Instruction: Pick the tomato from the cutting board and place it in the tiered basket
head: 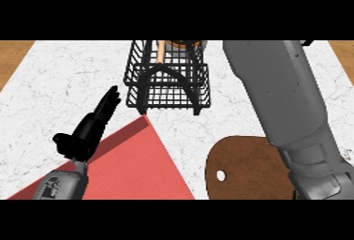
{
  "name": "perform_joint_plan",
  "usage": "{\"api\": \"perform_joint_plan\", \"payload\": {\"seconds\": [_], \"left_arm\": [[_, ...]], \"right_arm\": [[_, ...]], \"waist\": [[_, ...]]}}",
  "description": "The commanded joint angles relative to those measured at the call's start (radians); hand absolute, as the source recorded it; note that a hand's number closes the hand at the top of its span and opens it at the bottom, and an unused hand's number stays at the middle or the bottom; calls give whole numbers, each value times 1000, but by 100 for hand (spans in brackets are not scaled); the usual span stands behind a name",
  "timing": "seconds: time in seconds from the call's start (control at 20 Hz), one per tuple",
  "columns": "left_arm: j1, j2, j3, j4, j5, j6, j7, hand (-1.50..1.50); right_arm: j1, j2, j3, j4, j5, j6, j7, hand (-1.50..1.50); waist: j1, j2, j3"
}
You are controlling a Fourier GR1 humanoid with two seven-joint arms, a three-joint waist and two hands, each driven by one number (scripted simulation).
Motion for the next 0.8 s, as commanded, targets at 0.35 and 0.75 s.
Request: {"api": "perform_joint_plan", "payload": {"seconds": [0.35, 0.75], "left_arm": [[10, -45, -24, 22, -7, 0, 57, 0], [-6, -29, 5, 104, -10, -41, -26, 0]], "right_arm": [[-157, 75, 53, 404, -34, -226, -149, 150], [-228, 76, 76, 554, -270, -285, -173, 150]], "waist": [[16, 9, -8], [35, 13, -10]]}}
